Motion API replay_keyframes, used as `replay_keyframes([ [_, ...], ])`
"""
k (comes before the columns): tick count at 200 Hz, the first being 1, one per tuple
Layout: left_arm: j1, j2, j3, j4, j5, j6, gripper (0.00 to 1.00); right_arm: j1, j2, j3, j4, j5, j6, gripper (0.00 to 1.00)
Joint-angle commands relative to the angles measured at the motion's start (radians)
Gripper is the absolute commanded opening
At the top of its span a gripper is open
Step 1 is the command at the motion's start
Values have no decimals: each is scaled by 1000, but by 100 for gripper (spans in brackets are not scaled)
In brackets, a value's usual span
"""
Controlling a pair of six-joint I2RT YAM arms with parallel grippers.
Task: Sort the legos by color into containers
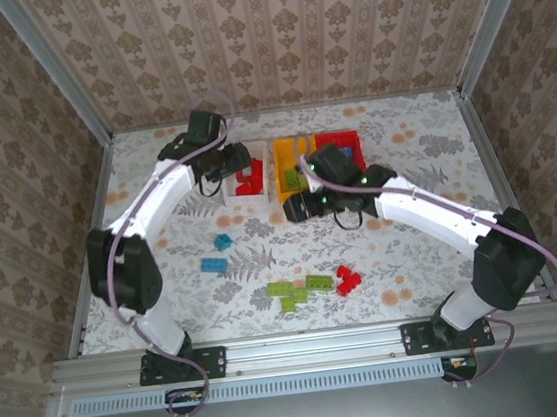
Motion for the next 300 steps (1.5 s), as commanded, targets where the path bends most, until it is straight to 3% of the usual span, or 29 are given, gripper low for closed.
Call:
replay_keyframes([
  [1,-8,-146,-116,-50,65,25,61,80,-97,-114,-54,64,-254,75],
  [34,-25,-385,-324,-95,252,137,64,197,-197,-254,-61,73,-492,77],
  [56,-47,-521,-426,-131,361,172,65,221,-178,-276,-102,75,-566,79],
  [103,-61,-674,-511,-179,376,155,65,245,-40,-256,-131,104,-654,79],
  [181,-61,-852,-594,-205,318,70,65,265,158,-221,-64,164,-630,76],
  [228,-63,-861,-608,-191,306,54,65,264,216,-211,3,201,-601,60],
  [275,-64,-859,-613,-141,332,45,65,264,253,-182,15,208,-573,32],
  [300,-65,-854,-616,-115,350,38,65,236,209,-179,39,199,-521,22],
])
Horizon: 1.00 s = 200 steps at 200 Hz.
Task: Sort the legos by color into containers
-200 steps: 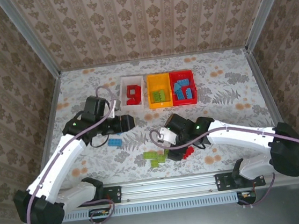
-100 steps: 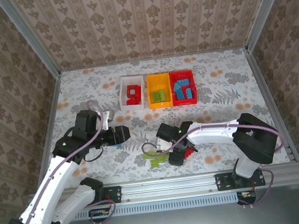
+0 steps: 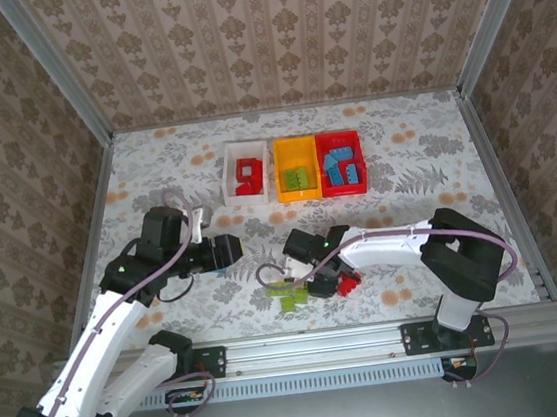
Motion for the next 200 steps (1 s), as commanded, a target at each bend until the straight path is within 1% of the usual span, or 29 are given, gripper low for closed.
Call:
replay_keyframes([
  [1,-4,-7,-8,40,26,-18,65,-31,-6,16,84,48,57,22],
  [21,-1,6,12,62,27,-28,66,-77,-84,21,94,54,108,20],
  [40,-1,50,53,124,52,-47,66,-151,-150,63,90,43,160,21],
  [55,-2,108,101,162,56,-53,66,-225,-159,126,90,27,216,21],
  [68,-1,162,145,188,46,-45,66,-282,-126,202,95,12,279,21],
  [84,-1,235,196,212,23,-29,67,-329,-43,319,100,-5,362,22],
  [102,-2,323,259,216,2,-6,67,-352,85,490,70,6,442,22],
  [113,-4,365,284,222,-14,0,67,-371,175,619,21,17,507,22],
  [131,-5,420,314,246,-23,8,67,-413,333,844,-134,18,620,22],
  [151,-9,463,340,258,-38,15,67,-446,484,1050,-256,25,690,23],
  [162,-10,480,353,263,-39,19,67,-461,546,1129,-294,16,720,24],
  [200,-23,505,365,259,-39,37,67,-492,702,1314,-367,-31,772,27],
])
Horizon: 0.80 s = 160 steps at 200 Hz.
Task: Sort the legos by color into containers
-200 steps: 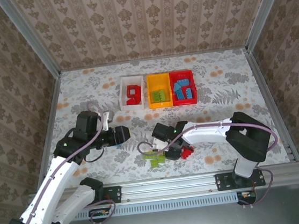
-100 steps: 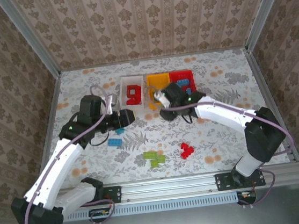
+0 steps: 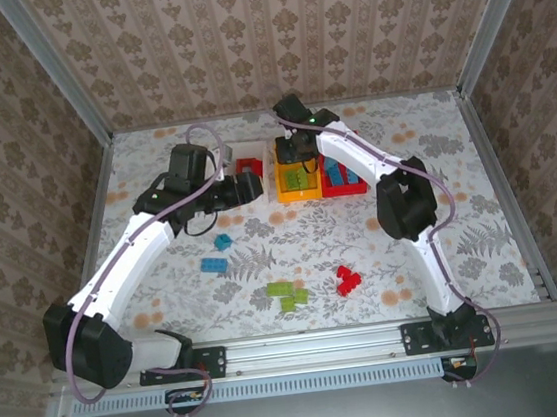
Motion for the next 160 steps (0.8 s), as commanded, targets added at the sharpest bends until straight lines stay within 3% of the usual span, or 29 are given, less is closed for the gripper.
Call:
replay_keyframes([
  [1,-12,6,36,14,-8,37,67,-11,73,113,-135,-35,85,27],
  [46,-20,20,31,1,6,47,67,-25,176,224,-166,-62,102,32],
  [95,-31,41,47,-12,17,59,67,-25,194,287,-186,-65,103,55],
  [160,-67,65,50,-39,41,142,67,13,10,249,-194,20,53,54],
])
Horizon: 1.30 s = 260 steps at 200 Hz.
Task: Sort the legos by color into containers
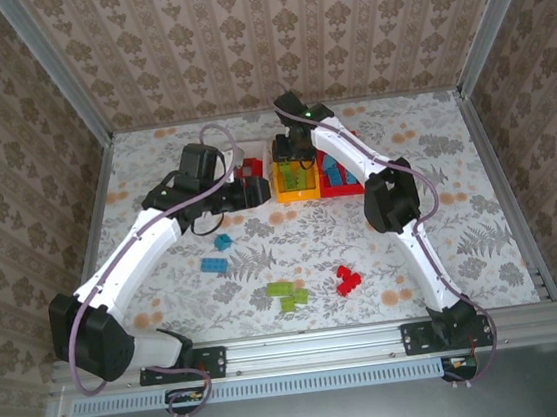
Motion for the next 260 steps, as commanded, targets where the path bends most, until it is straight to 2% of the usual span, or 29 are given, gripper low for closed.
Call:
replay_keyframes([
  [1,-25,26,37,-25,32,78,68,28,-161,-18,-43,69,-32,54],
  [20,-82,63,44,-51,51,165,69,45,-317,-212,44,123,-46,54],
  [60,-272,146,42,-123,35,313,71,53,-809,-880,371,196,3,56],
  [82,-370,199,42,-127,13,333,72,56,-1049,-1138,422,216,36,57],
  [102,-436,269,63,-128,3,329,72,57,-1241,-1288,404,228,62,60],
  [133,-532,366,133,-209,-26,368,73,57,-1443,-1383,290,254,57,62],
  [173,-669,433,167,-237,-90,444,73,54,-1584,-1424,252,297,55,62],
  [207,-691,544,236,-250,-175,430,73,54,-1685,-1415,249,278,49,66],
  [228,-697,596,279,-250,-190,430,72,54,-1769,-1420,268,229,49,69],
  [260,-708,679,344,-282,-222,430,69,55,-1840,-1377,206,231,80,70],
])
